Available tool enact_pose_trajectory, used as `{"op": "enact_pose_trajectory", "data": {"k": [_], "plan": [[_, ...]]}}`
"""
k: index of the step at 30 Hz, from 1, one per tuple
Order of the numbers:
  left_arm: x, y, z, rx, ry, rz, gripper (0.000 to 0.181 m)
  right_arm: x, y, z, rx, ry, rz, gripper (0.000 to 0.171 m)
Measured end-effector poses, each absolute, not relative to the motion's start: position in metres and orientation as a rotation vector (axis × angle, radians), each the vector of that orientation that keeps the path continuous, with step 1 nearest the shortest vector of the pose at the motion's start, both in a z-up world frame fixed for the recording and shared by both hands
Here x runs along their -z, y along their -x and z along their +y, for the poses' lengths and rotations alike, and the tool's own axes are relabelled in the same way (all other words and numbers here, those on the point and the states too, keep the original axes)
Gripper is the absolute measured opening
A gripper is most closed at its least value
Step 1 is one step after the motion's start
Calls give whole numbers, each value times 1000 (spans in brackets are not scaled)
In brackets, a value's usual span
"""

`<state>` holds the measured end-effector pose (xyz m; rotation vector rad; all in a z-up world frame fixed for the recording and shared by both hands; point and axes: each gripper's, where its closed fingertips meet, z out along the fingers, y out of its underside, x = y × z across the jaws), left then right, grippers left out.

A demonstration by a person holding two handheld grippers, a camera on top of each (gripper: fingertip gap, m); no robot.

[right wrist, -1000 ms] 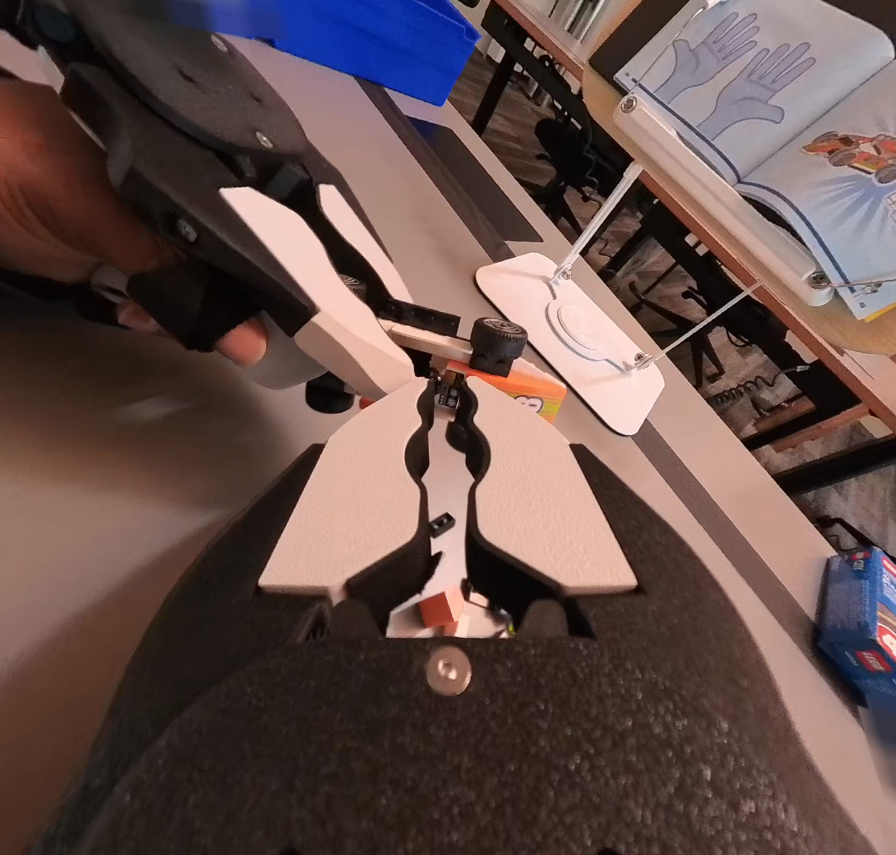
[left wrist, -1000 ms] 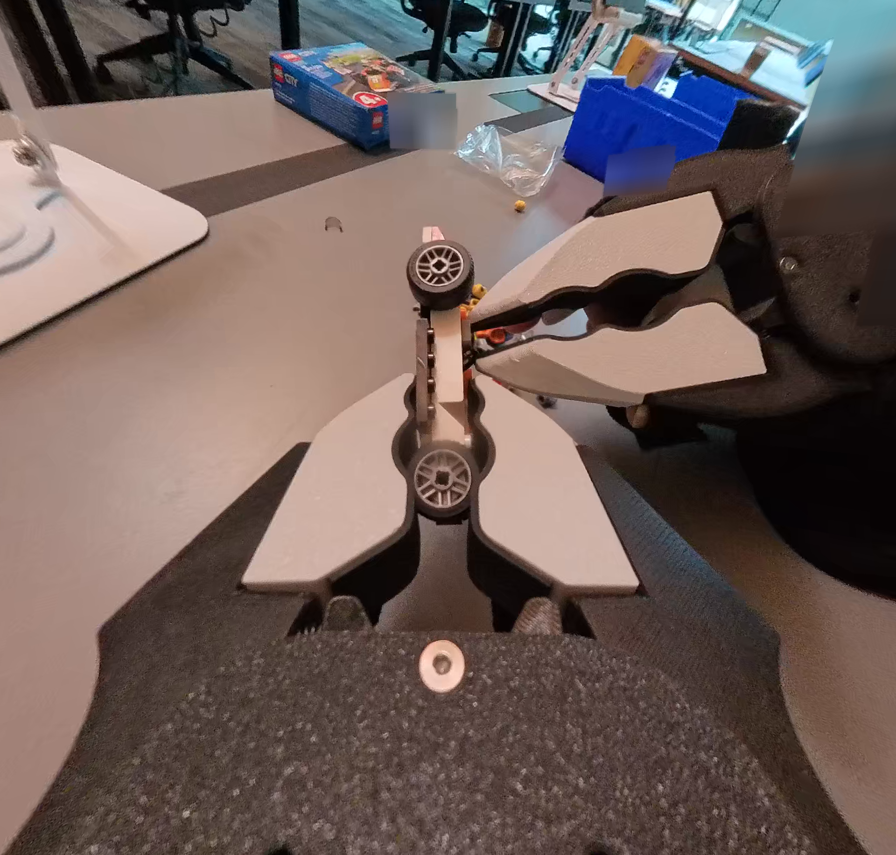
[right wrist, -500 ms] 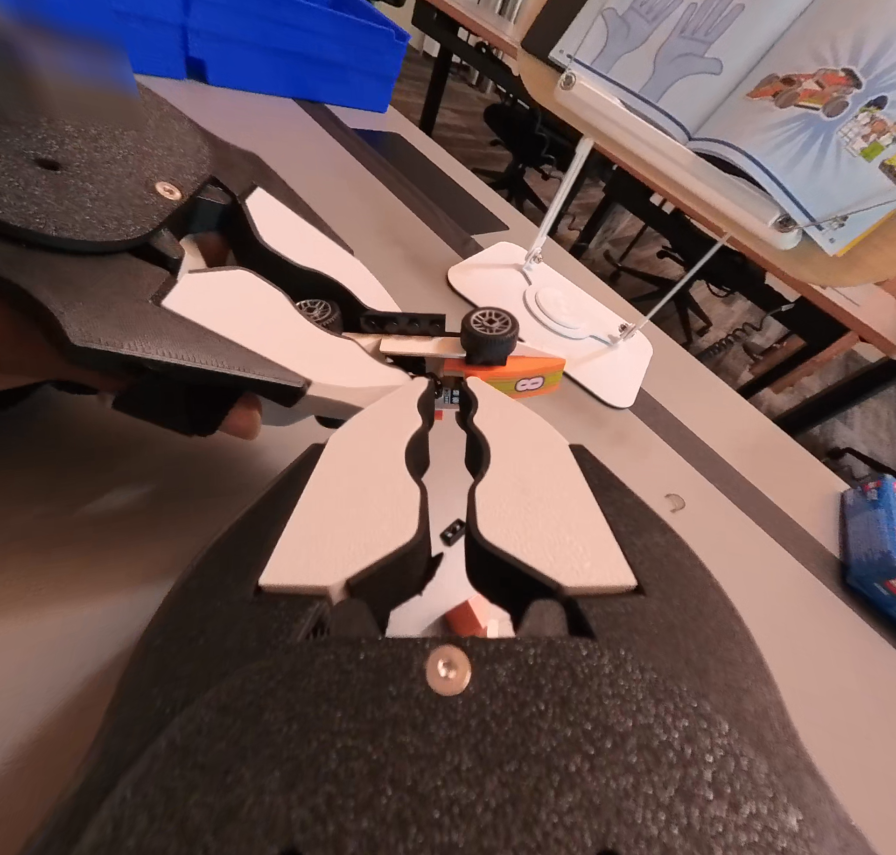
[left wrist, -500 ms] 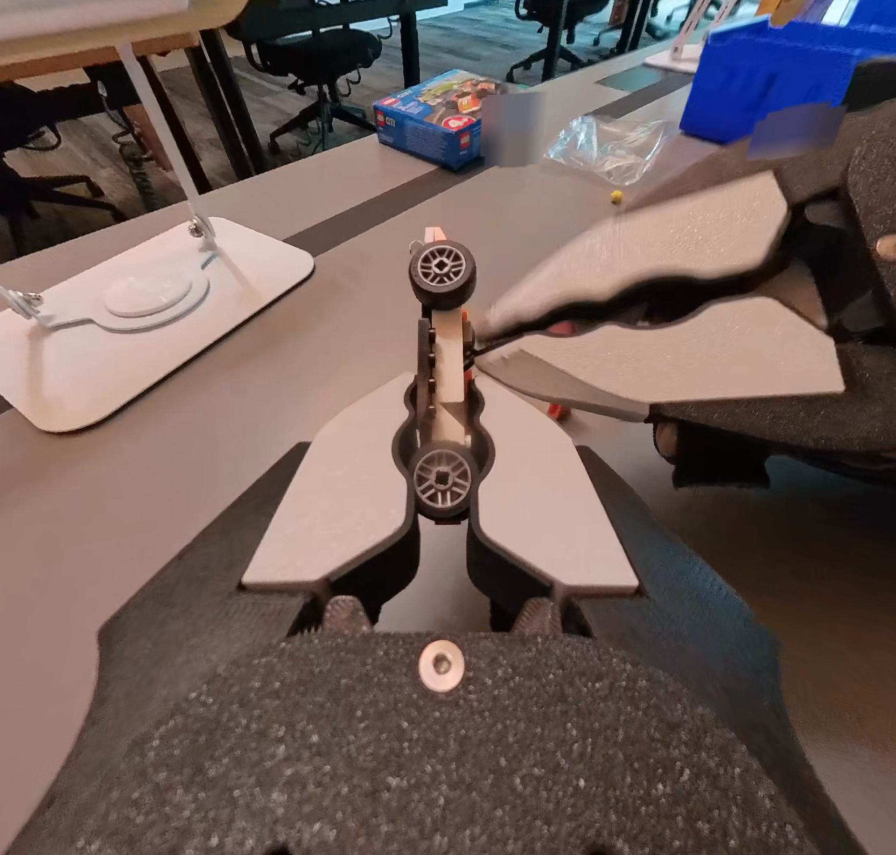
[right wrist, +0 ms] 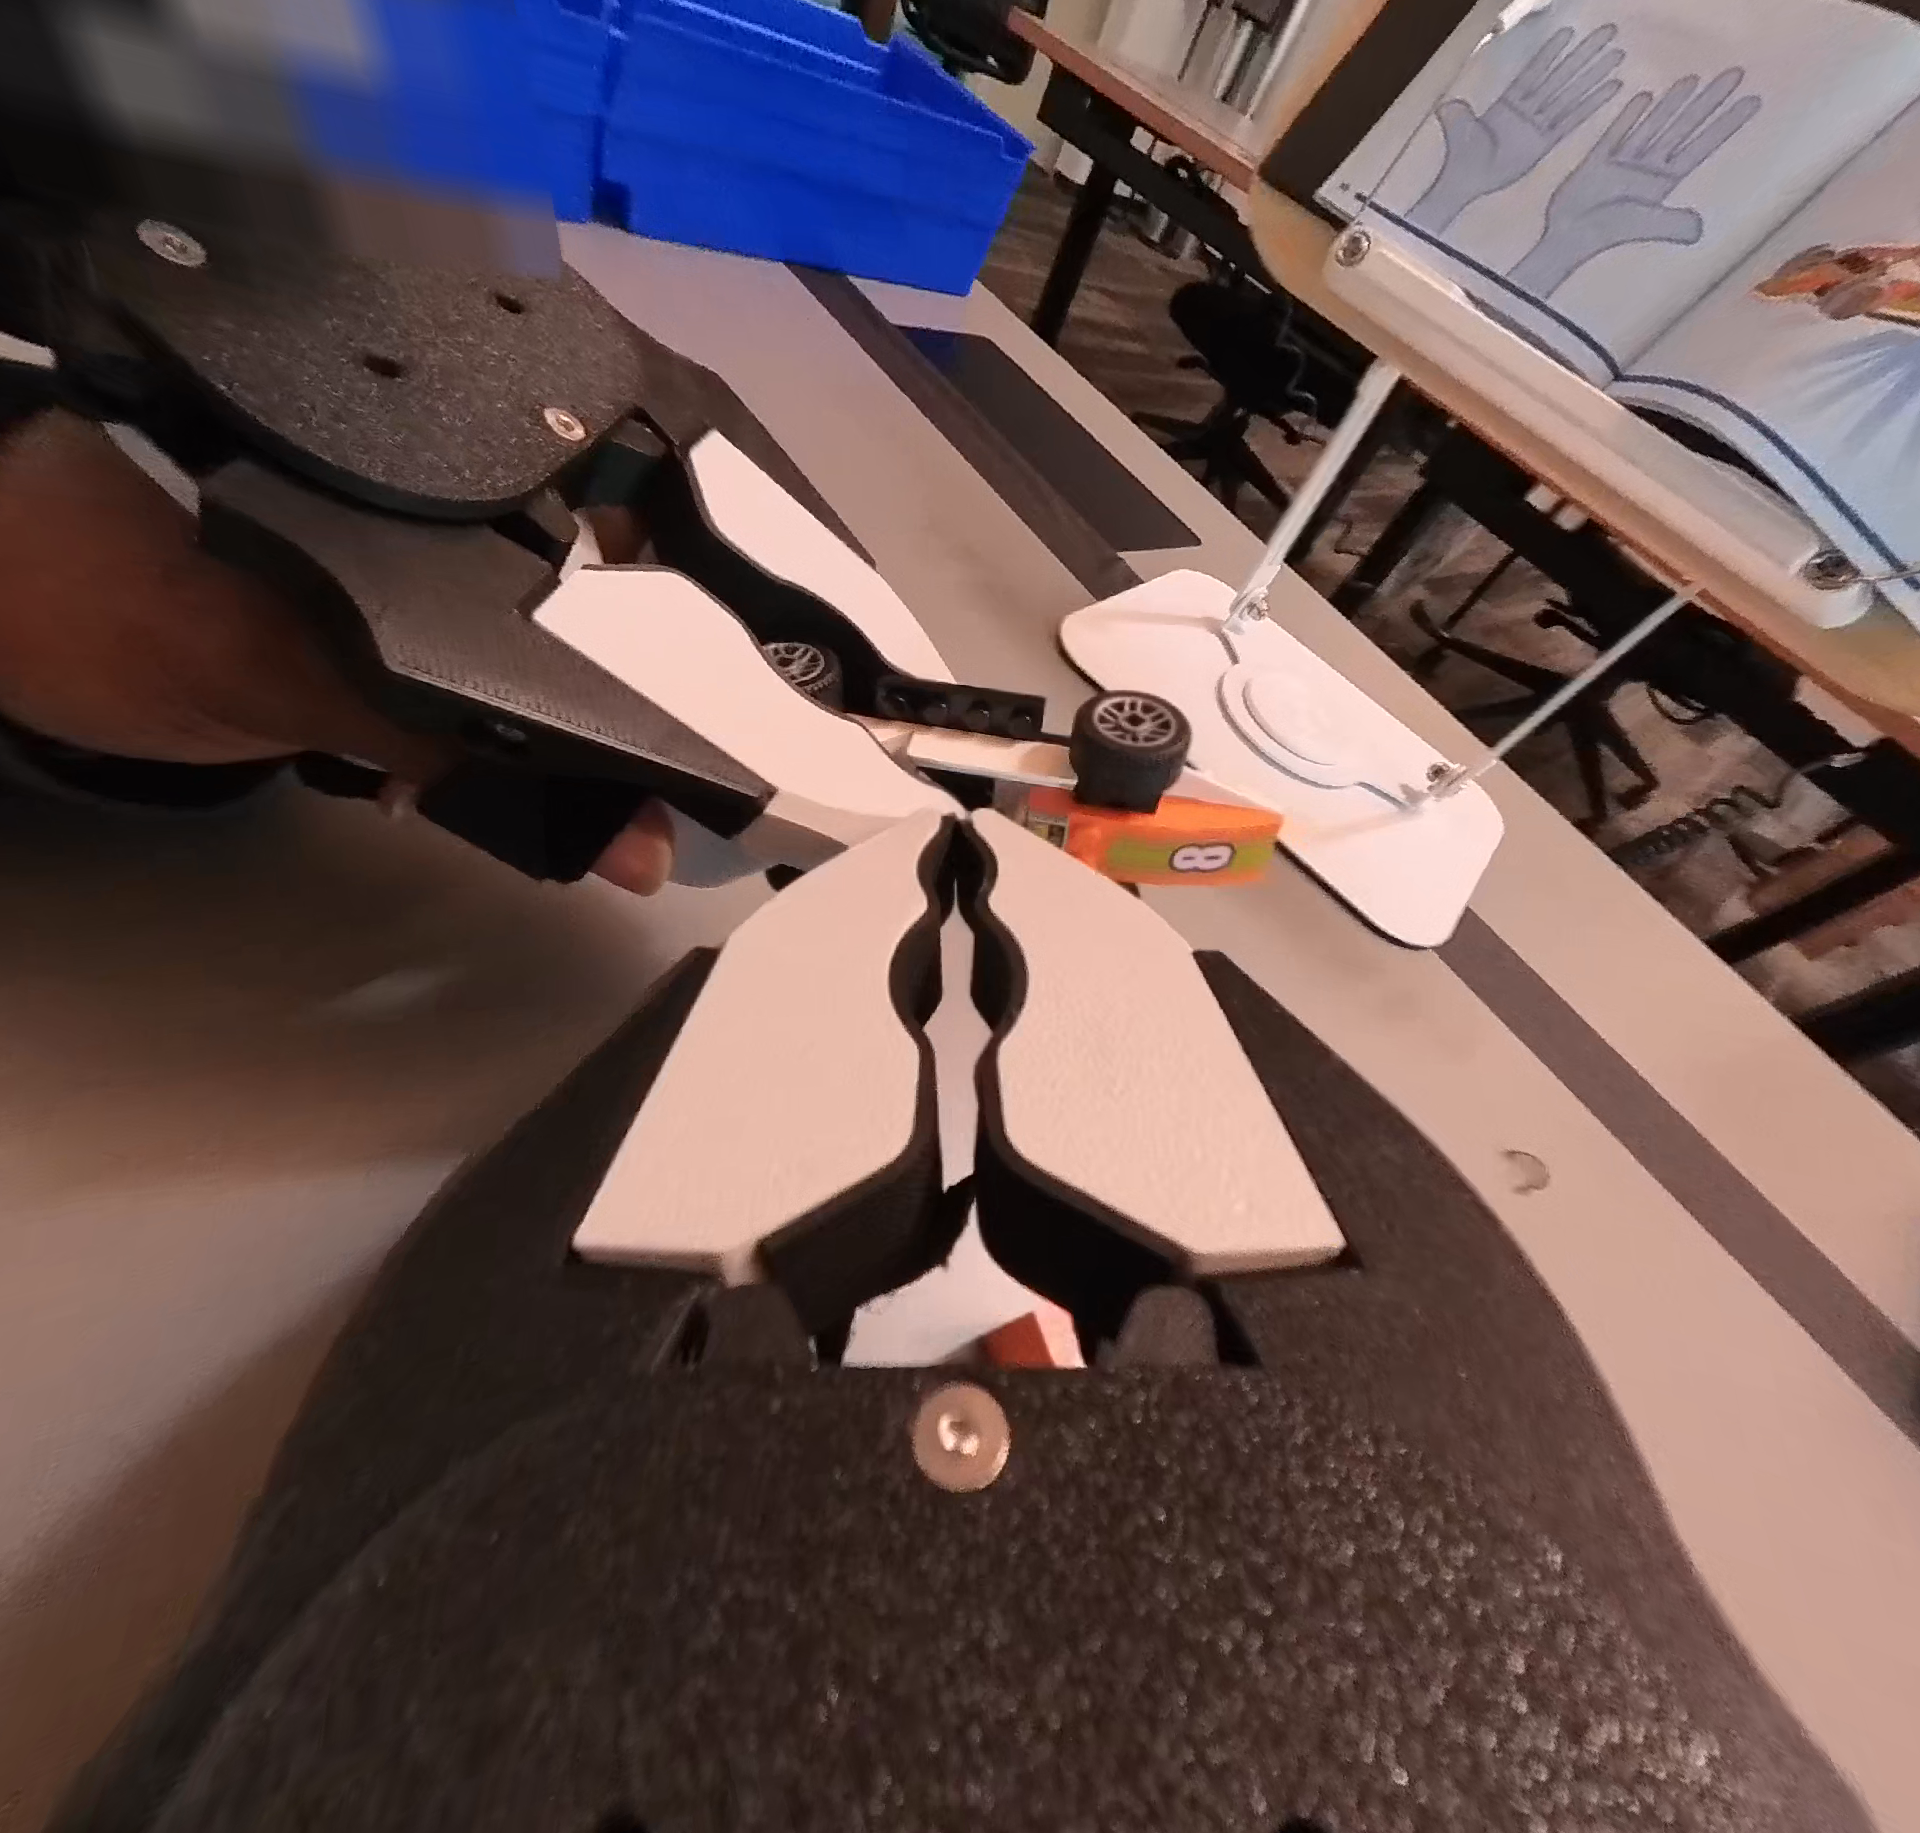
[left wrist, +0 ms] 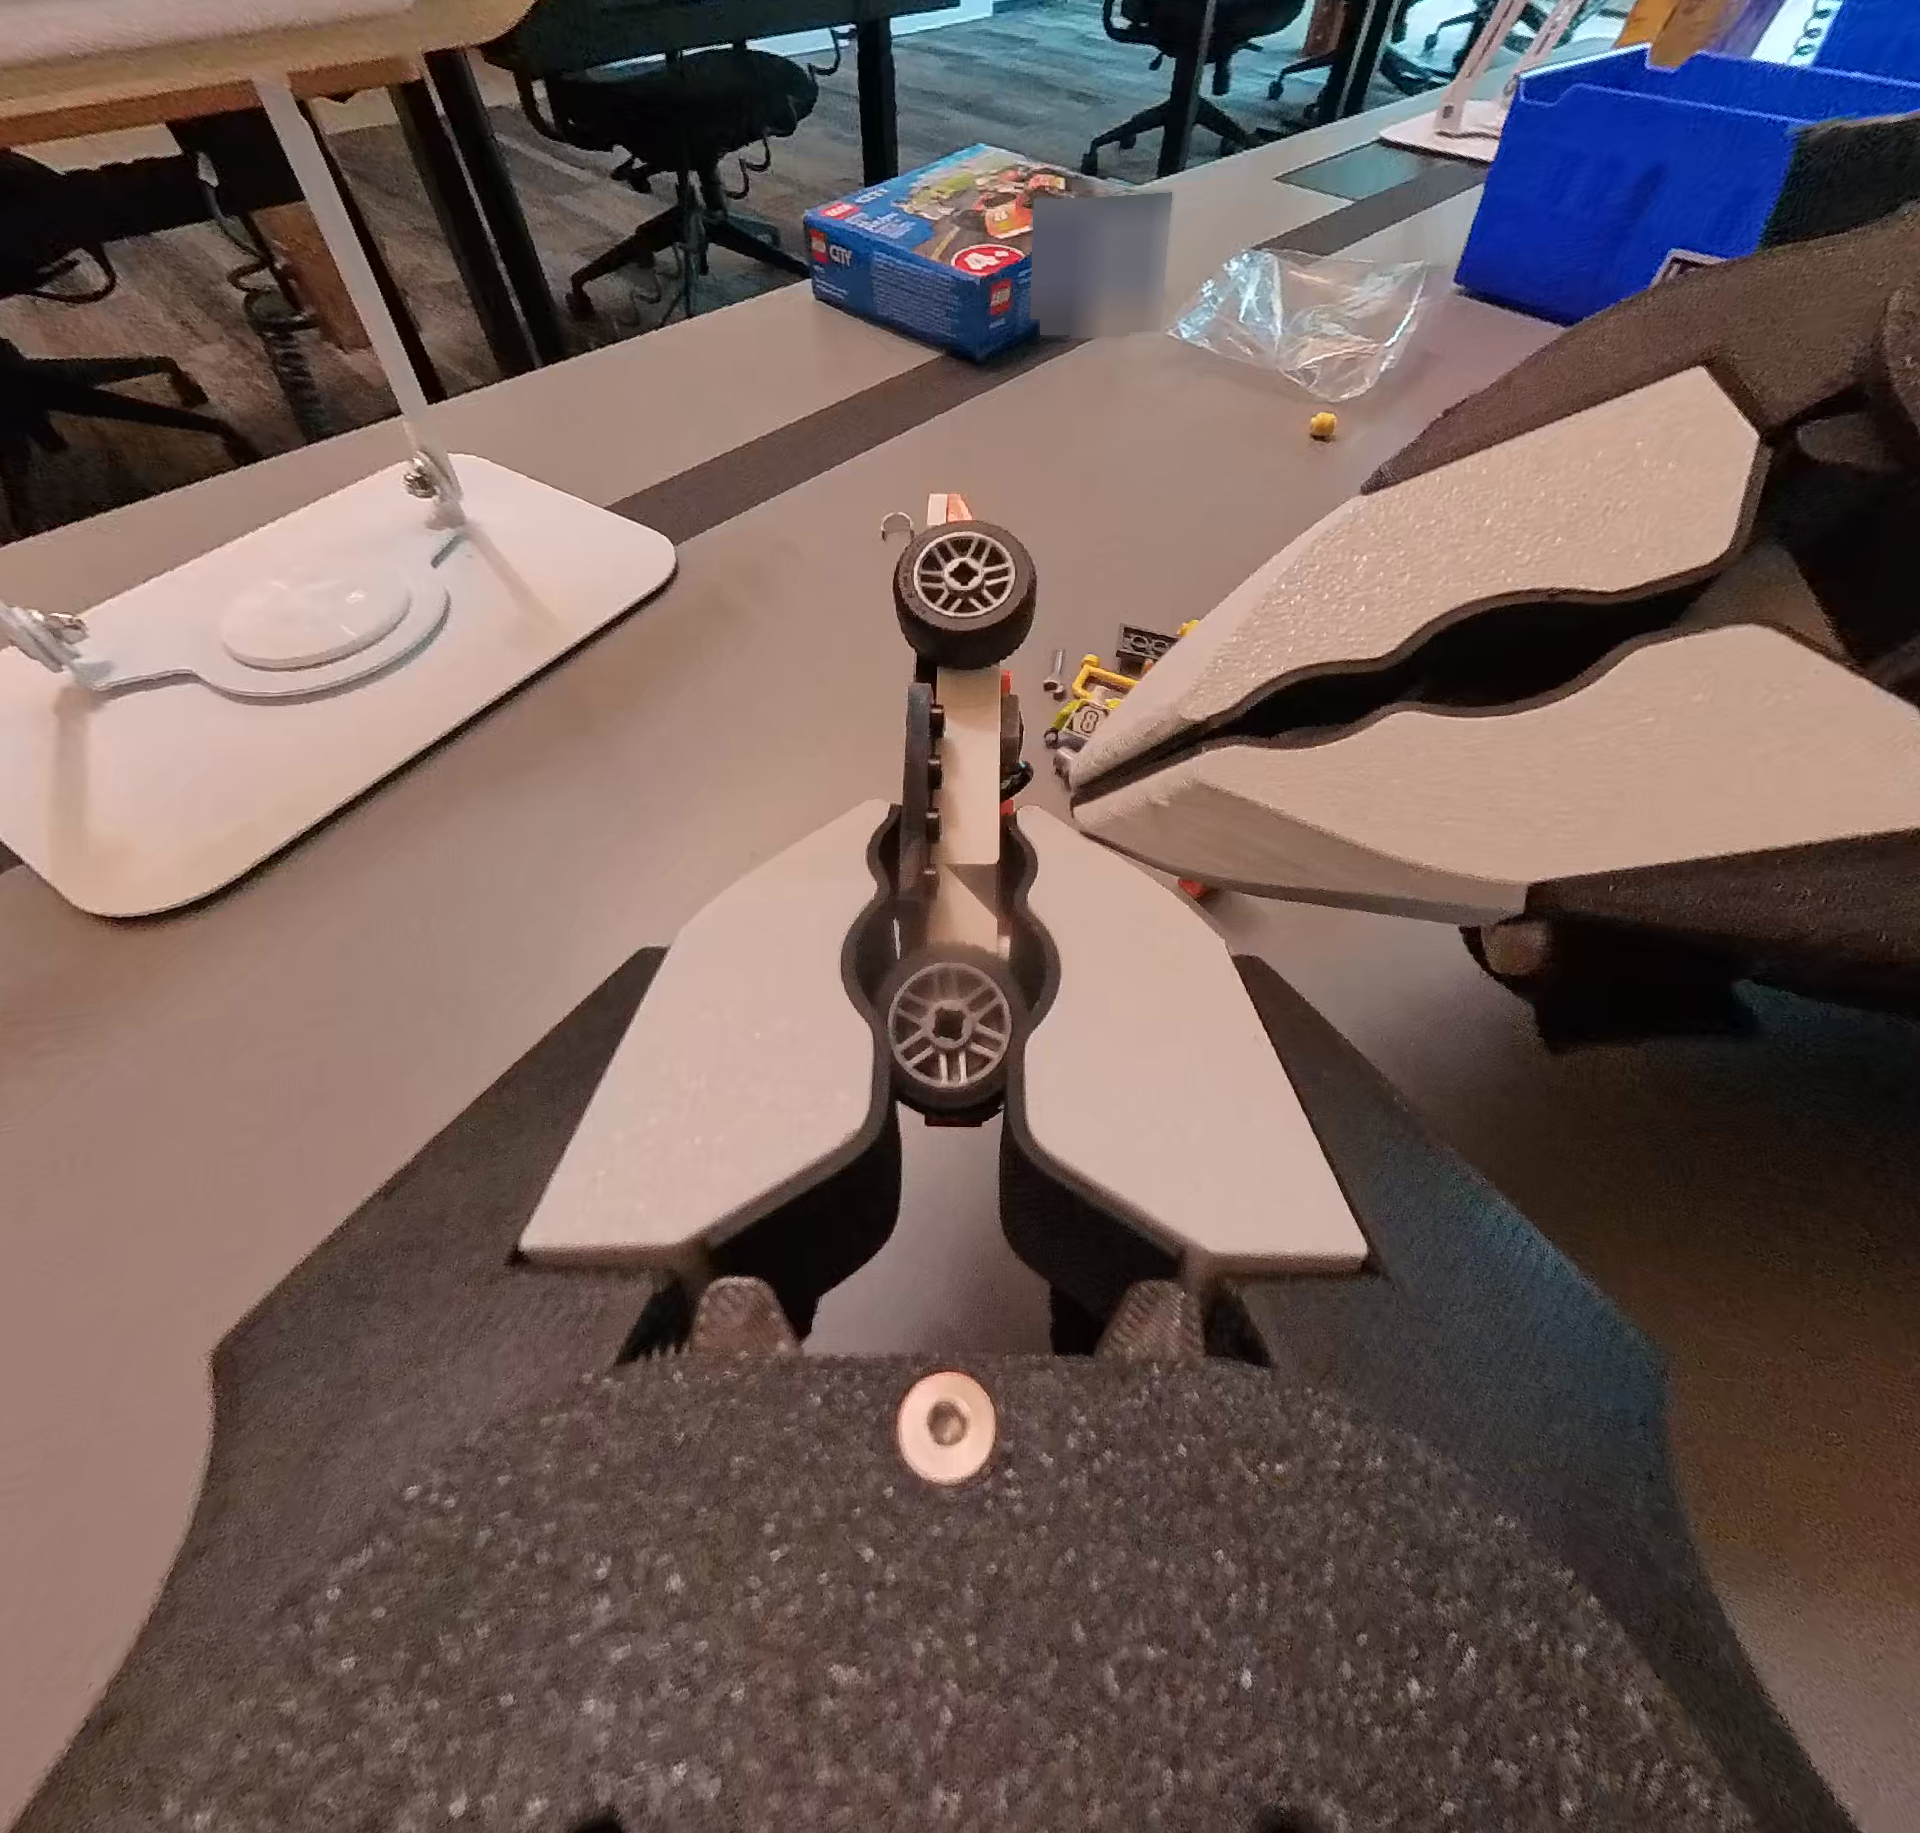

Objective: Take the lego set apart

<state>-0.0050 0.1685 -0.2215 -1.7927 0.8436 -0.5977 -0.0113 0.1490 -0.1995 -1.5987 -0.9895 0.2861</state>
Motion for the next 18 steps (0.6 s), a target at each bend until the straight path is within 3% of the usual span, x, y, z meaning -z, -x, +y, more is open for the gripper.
{"op": "enact_pose_trajectory", "data": {"k": [8, 13, 18], "plan": [[224, 2, 166, 778, 1828, 793, 16, 199, -8, 163, -302, 1643, -882, 2], [217, 7, 169, 1244, 1875, 540, 16, 213, -18, 170, -560, 1802, -776, 33], [193, 11, 164, 1755, 1731, 362, 16, 205, -3, 157, -1055, 1792, -657, 37]]}}
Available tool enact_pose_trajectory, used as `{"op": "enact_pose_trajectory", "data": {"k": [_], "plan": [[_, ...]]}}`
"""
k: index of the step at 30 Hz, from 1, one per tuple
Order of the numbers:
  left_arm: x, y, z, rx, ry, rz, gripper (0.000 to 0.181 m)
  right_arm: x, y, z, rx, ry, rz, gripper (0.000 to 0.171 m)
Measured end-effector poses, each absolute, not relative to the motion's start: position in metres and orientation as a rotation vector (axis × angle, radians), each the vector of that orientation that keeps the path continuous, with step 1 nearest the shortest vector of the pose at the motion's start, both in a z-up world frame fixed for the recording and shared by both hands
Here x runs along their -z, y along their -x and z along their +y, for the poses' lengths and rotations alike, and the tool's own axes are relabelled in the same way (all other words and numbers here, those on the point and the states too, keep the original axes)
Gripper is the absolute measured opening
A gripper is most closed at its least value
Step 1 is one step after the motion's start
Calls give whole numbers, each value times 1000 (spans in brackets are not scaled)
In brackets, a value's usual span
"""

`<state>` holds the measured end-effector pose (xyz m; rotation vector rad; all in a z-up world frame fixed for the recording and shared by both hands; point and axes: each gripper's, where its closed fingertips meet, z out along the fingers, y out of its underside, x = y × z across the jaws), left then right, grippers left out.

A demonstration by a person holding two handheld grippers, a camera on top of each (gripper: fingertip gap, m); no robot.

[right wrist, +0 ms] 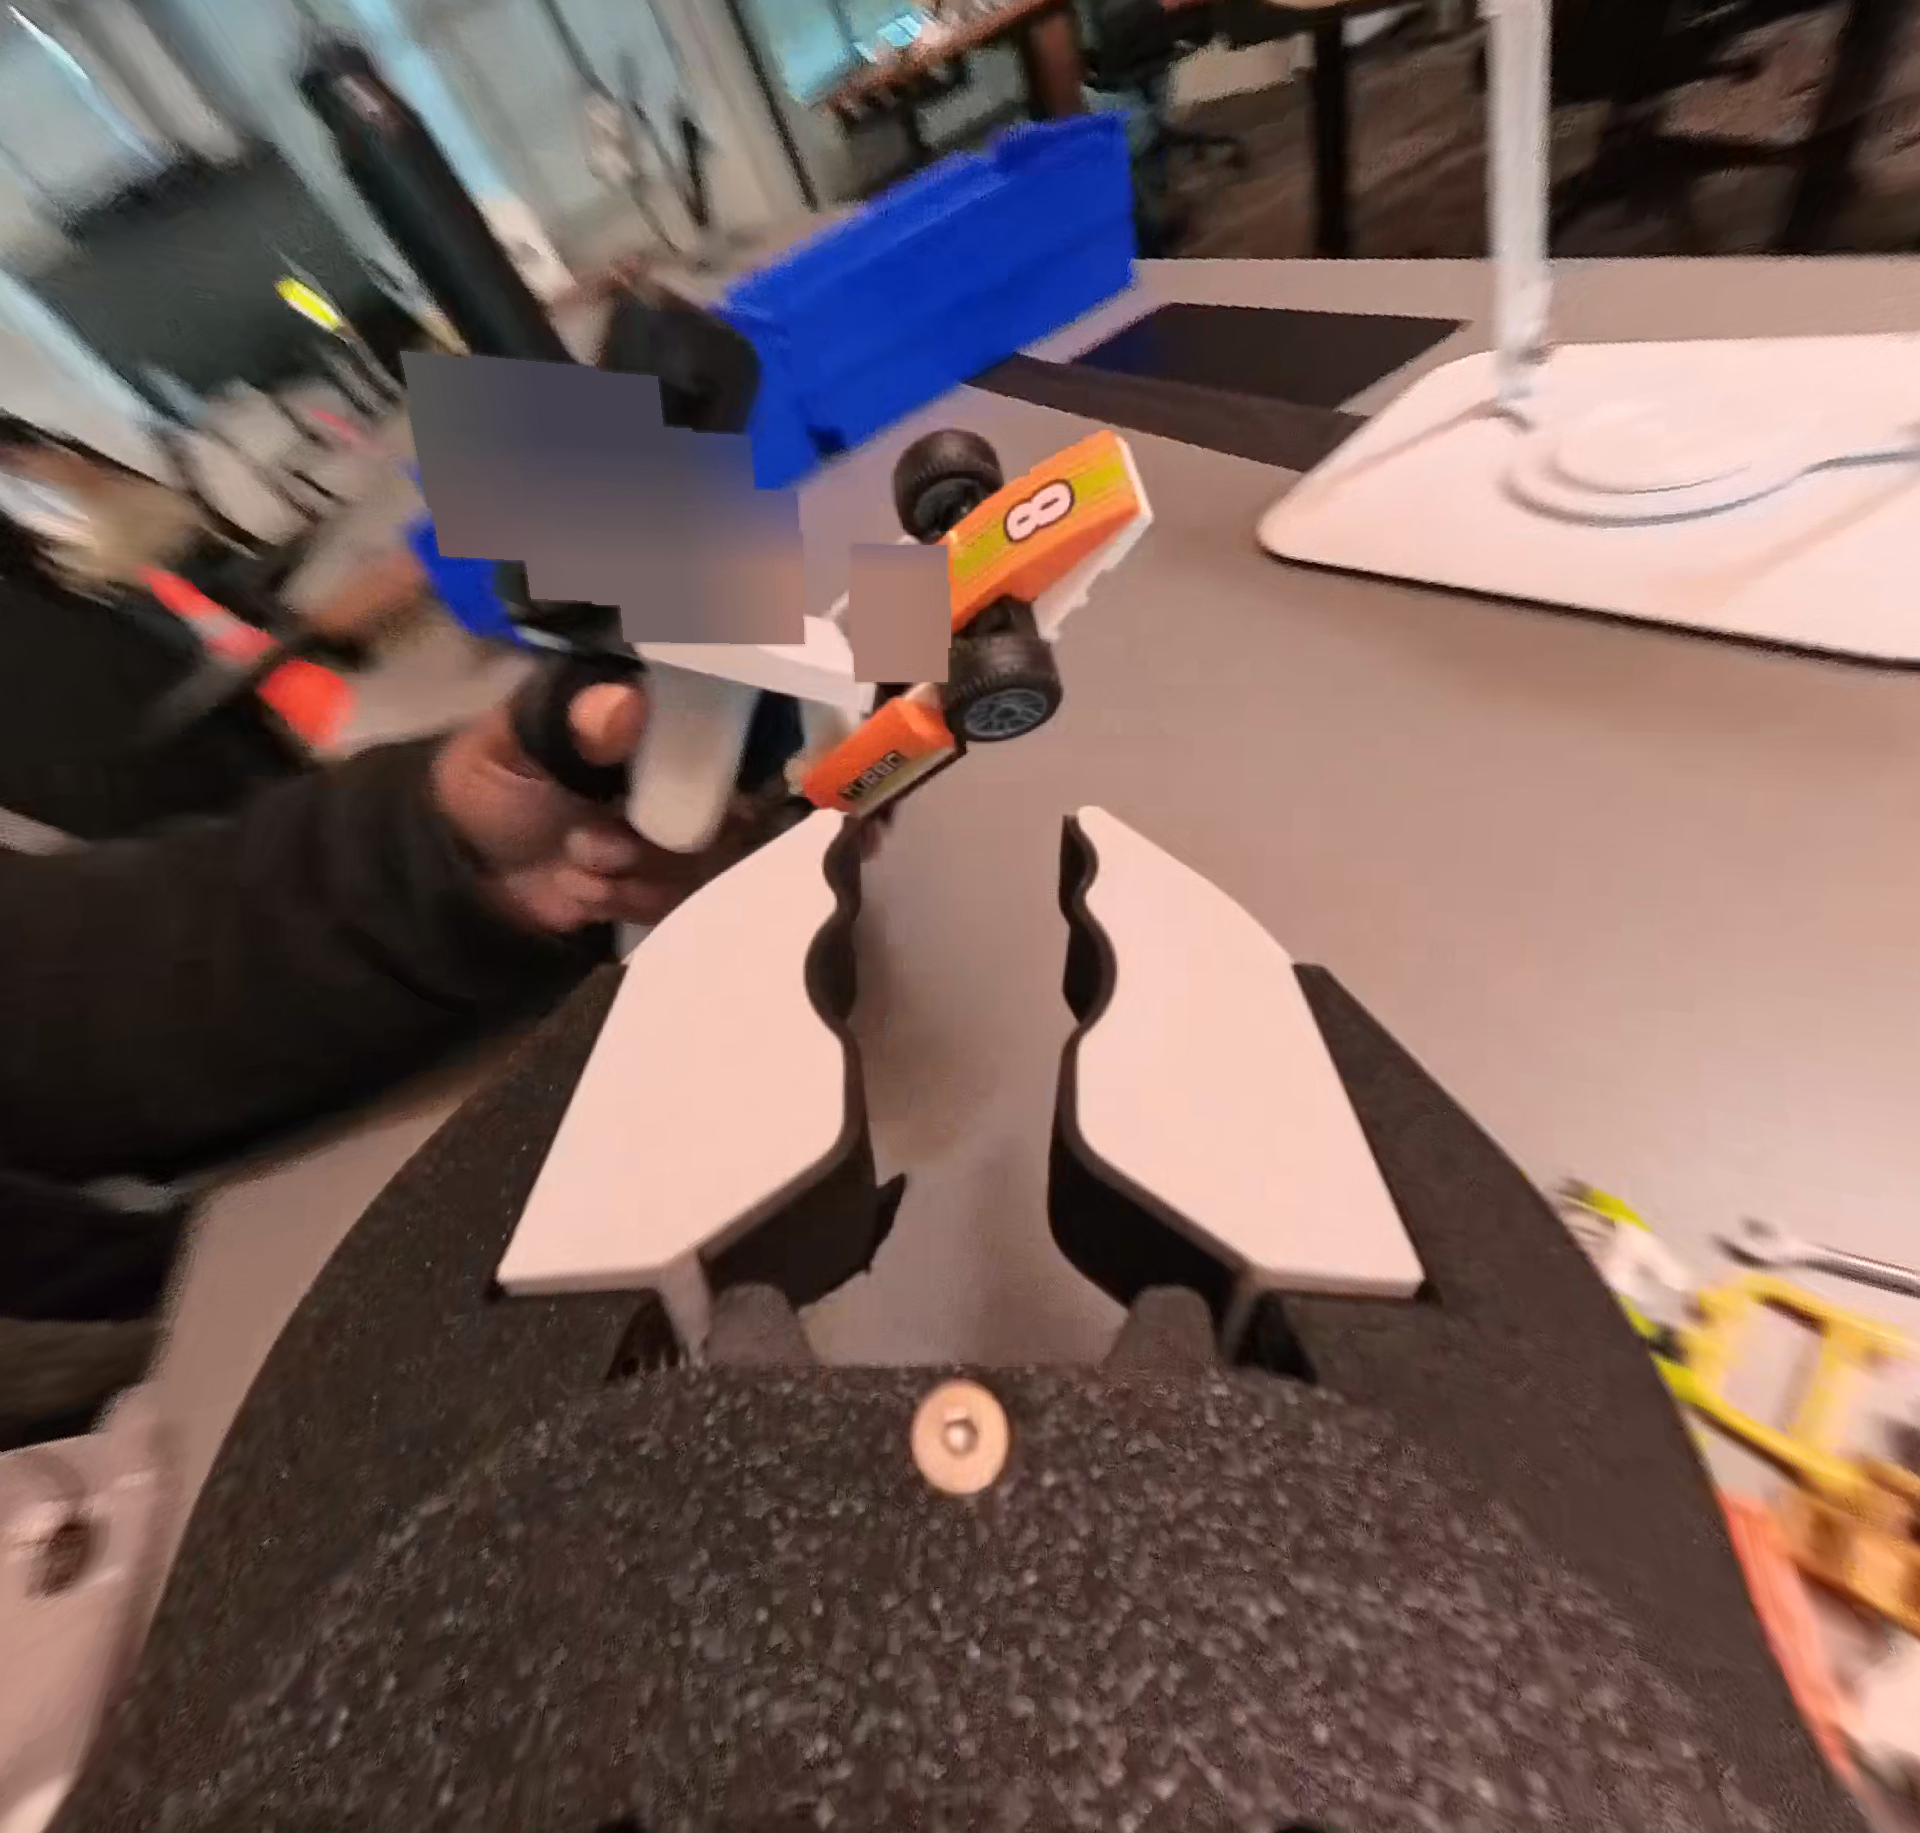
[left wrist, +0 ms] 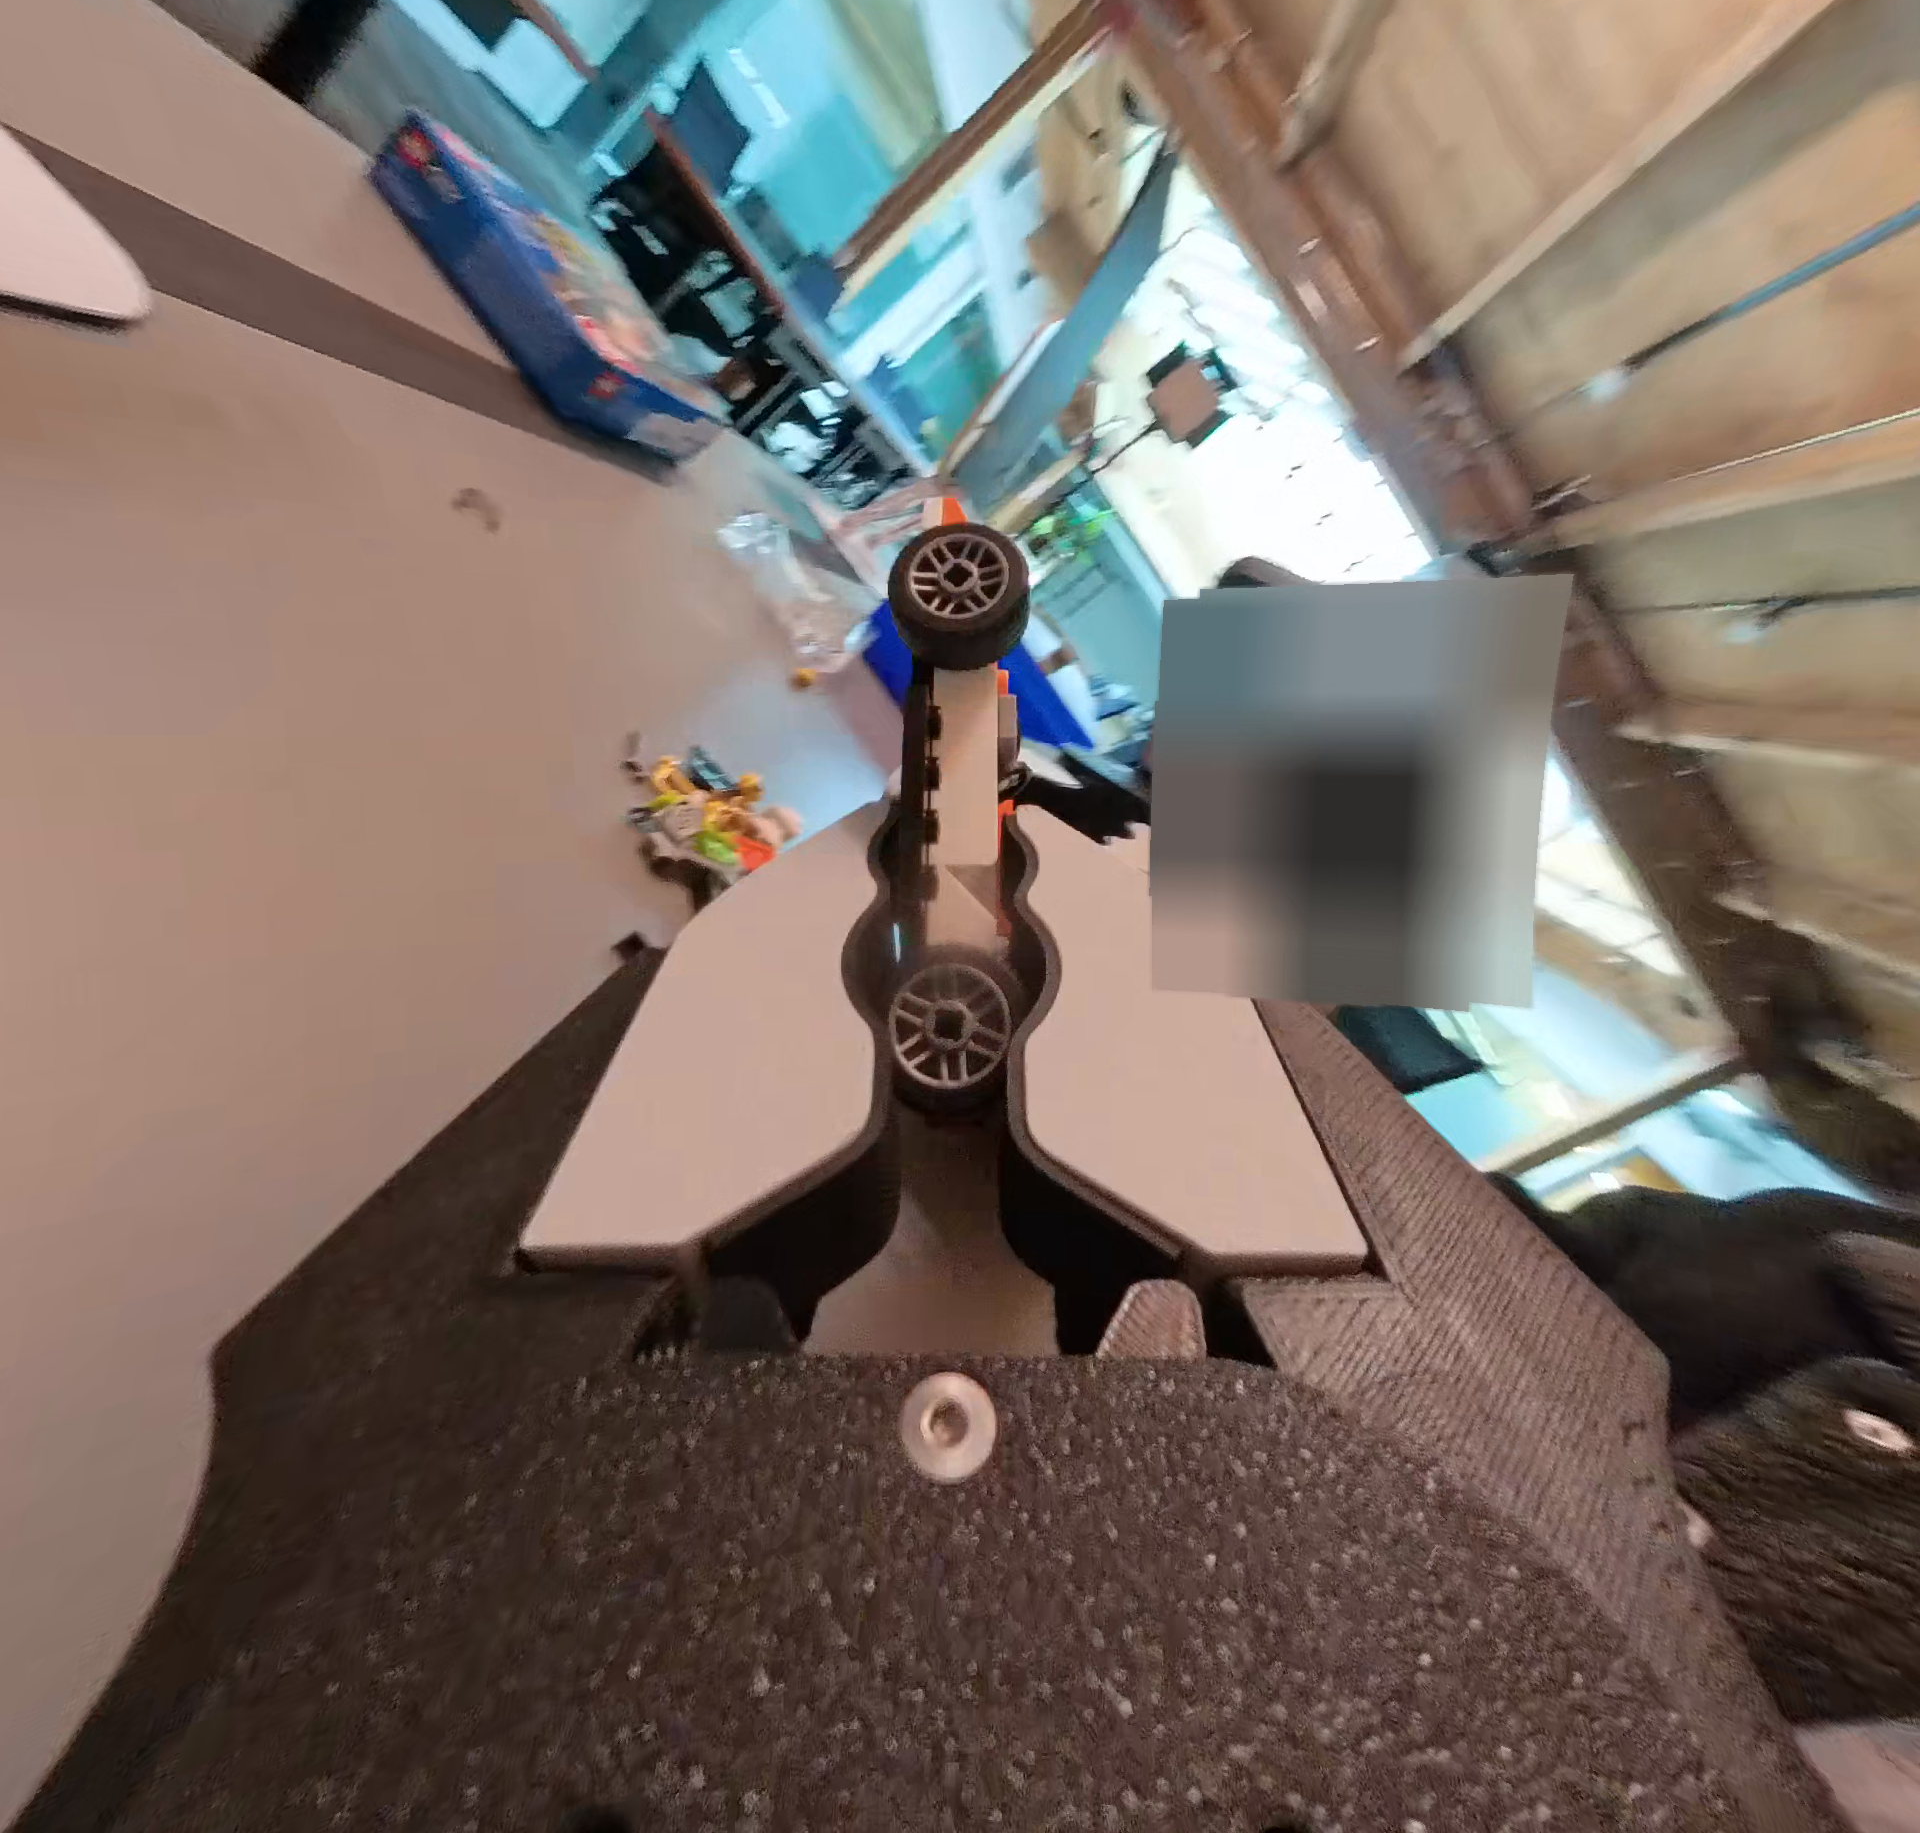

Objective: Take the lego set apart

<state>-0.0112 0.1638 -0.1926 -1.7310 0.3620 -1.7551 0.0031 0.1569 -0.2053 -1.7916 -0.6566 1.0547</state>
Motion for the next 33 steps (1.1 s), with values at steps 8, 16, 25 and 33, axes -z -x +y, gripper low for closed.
{"op": "enact_pose_trajectory", "data": {"k": [8, 16, 25, 33], "plan": [[171, 2, 147, 1902, 1580, 377, 16, 182, 18, 137, -1368, 1683, -593, 31], [171, 2, 143, 1757, 1568, 520, 25, 180, 15, 133, -1343, 1661, -654, 17], [200, -1, 138, 1339, 1682, 863, 16, 200, -2, 131, -1311, 1799, -806, 17], [211, 5, 161, 1044, 1767, 748, 15, 213, -5, 161, -821, 1879, -677, 19]]}}
